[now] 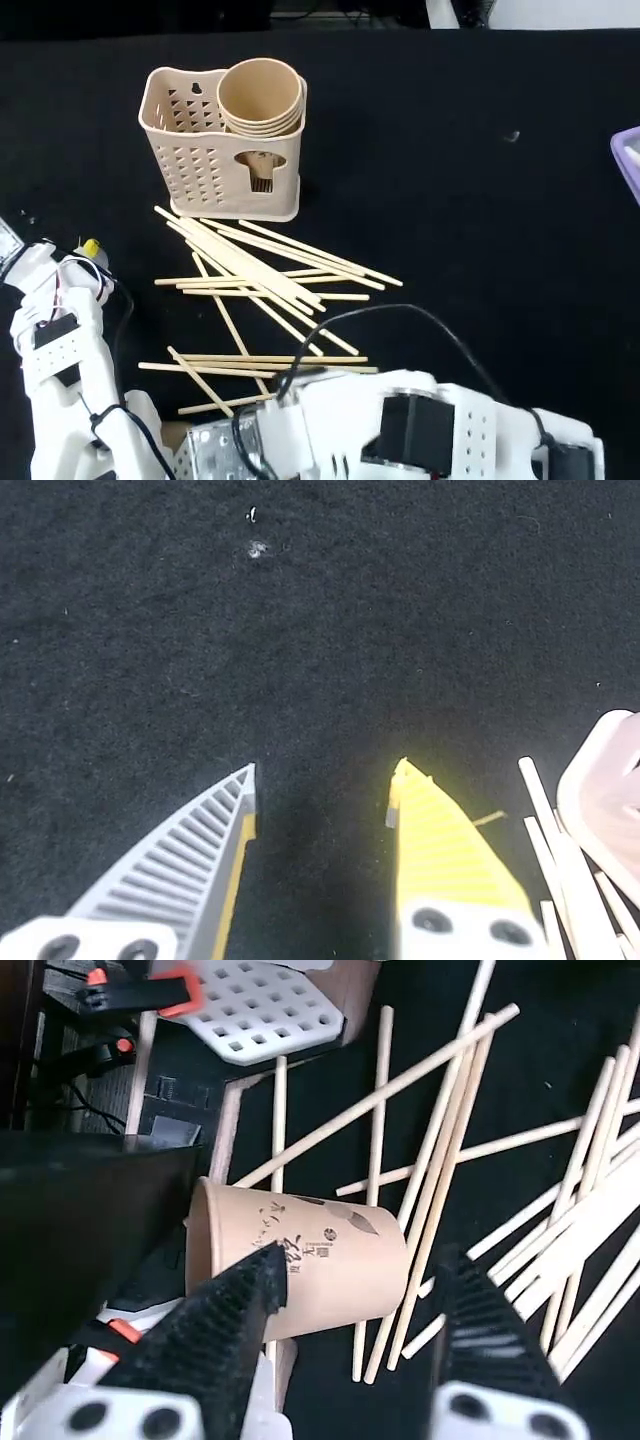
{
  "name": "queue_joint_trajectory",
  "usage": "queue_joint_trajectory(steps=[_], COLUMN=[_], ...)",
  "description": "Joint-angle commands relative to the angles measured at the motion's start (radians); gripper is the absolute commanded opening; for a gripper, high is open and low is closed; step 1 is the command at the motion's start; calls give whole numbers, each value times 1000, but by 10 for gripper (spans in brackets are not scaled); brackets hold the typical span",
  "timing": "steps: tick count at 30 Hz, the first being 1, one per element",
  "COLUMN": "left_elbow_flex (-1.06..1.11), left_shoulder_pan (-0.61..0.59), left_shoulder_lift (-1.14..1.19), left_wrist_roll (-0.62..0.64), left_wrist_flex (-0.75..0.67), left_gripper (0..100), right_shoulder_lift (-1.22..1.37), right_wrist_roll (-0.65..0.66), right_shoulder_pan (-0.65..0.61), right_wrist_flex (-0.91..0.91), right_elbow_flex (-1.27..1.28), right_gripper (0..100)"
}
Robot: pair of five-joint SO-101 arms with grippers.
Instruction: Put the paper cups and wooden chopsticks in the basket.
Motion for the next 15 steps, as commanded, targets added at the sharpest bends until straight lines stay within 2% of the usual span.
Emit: queue_joint_trajectory(steps=[1, 4, 11, 15], left_elbow_flex=[-4, -4, -5, -5], left_shoulder_pan=[8, 8, 8, 8], left_shoulder_lift=[-17, -20, -20, -20], left_wrist_roll=[0, 0, 0, 0], left_wrist_flex=[-17, -17, -18, -18], left_gripper=[216, 216, 216, 216], right_shoulder_lift=[31, 96, 314, 321], right_wrist_roll=[-9, -5, -34, -41], right_shoulder_pan=[-26, -26, -28, -29], right_wrist_flex=[32, 25, -100, -83], right_elbow_flex=[-38, -28, 88, 79], right_gripper=[167, 168, 299, 306])
